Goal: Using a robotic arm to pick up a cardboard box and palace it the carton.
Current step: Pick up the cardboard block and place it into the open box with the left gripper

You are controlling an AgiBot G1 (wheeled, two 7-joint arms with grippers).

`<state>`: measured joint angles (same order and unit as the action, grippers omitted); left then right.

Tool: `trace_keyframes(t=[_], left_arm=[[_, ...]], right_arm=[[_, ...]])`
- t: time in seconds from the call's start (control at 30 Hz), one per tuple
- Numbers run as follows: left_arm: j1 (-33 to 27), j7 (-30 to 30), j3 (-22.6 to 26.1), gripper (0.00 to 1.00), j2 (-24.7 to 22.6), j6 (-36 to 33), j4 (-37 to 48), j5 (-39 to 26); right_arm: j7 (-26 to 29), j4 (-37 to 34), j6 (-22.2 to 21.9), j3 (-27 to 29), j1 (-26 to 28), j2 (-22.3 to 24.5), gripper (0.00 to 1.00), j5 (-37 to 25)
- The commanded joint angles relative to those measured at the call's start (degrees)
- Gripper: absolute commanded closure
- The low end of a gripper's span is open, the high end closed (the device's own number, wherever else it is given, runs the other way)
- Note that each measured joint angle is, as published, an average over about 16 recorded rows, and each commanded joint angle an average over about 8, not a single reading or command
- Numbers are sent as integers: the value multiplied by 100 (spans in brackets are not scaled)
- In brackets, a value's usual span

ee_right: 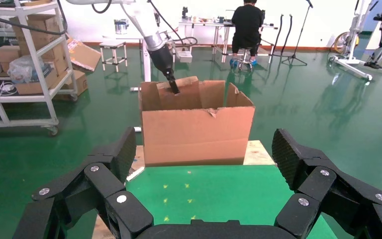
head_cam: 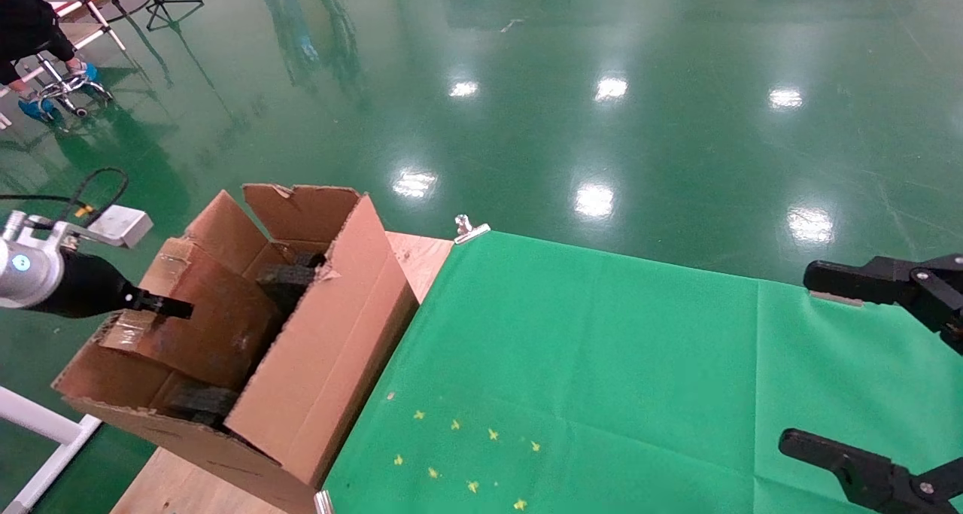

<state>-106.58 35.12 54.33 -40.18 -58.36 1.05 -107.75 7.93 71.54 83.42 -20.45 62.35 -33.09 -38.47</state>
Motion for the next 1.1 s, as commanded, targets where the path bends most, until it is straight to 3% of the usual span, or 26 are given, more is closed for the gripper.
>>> trace_keyframes(t=[0.03,1.1], left_arm=[[70,4,-11,100,-24,30,0,15],[1284,368,-287,100,-638,974,-45,401]], right_arm=[[0,0,0,0,0,0,0,0],[0,0,0,-1,0,0,0,1]])
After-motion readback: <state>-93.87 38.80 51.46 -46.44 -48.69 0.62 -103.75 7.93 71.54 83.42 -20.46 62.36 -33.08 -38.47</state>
